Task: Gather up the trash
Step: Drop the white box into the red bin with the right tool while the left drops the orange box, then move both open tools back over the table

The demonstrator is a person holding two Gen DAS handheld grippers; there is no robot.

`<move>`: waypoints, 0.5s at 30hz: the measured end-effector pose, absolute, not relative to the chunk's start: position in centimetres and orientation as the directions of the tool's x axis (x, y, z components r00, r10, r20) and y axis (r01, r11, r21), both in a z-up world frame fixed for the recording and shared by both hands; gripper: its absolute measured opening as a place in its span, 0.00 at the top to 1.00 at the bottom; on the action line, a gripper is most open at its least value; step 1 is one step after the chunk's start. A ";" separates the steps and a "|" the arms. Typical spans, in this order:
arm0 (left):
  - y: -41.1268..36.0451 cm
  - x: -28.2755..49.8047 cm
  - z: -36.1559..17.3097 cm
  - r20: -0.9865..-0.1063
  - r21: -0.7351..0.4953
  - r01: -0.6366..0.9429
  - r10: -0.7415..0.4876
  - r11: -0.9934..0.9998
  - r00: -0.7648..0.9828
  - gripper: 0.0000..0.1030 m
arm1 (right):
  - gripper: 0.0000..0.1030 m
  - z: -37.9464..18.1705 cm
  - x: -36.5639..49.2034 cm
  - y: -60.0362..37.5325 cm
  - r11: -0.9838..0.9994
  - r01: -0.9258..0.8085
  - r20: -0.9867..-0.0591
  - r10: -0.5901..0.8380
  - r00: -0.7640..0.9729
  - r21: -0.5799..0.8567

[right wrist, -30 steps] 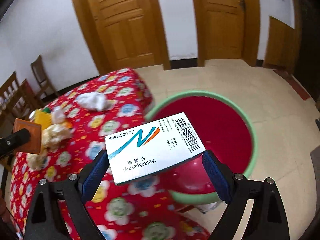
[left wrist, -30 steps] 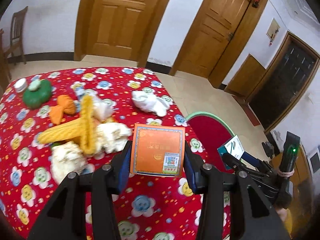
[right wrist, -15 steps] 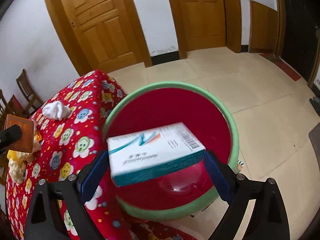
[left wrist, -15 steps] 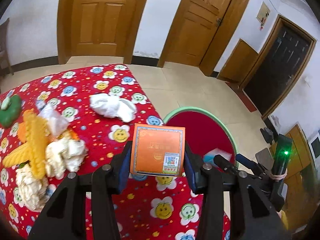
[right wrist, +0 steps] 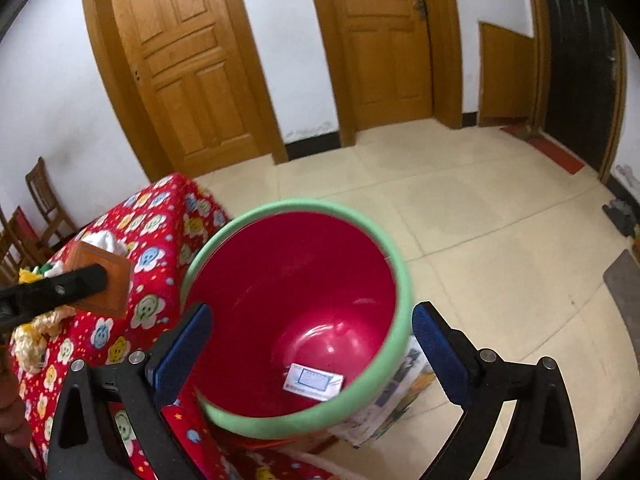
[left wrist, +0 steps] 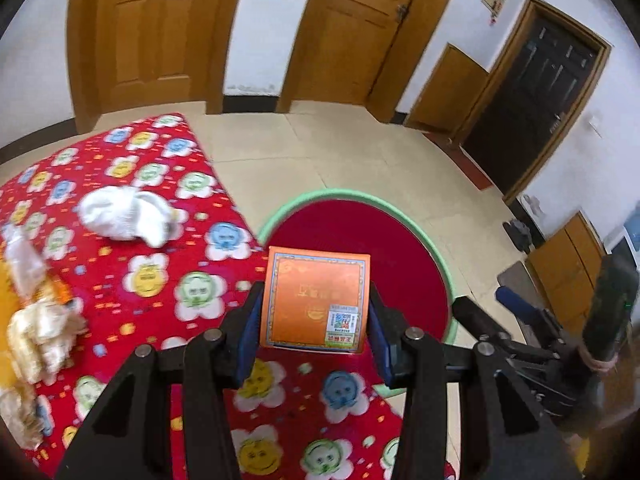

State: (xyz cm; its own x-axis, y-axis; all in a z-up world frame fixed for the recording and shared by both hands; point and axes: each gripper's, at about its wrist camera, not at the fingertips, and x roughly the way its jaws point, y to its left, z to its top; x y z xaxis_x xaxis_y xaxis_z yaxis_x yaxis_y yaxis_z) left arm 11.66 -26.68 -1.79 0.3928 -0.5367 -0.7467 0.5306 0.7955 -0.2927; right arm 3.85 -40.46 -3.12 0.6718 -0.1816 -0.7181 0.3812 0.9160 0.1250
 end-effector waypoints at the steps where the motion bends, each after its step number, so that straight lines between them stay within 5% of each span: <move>1: -27.1 11.8 -2.1 -0.749 -0.296 0.537 -0.541 0.790 0.383 0.55 | 0.03 -2.9 3.5 -40.7 0.912 0.390 -0.712 -0.193 0.675 0.122; 6: -29.0 12.3 -3.2 -0.765 -0.312 0.550 -0.548 0.774 0.337 0.54 | 0.03 -2.5 2.2 -42.0 0.898 0.421 -0.705 -0.217 0.675 0.127; 9: -29.4 12.2 -3.3 -0.768 -0.302 0.552 -0.541 0.777 0.342 0.39 | 0.03 -2.7 1.8 -42.7 0.891 0.436 -0.709 -0.223 0.669 0.130; 15: -29.2 11.9 -2.7 -0.758 -0.315 0.550 -0.554 0.773 0.345 0.39 | 0.03 -2.8 1.5 -43.3 0.882 0.450 -0.713 -0.226 0.664 0.139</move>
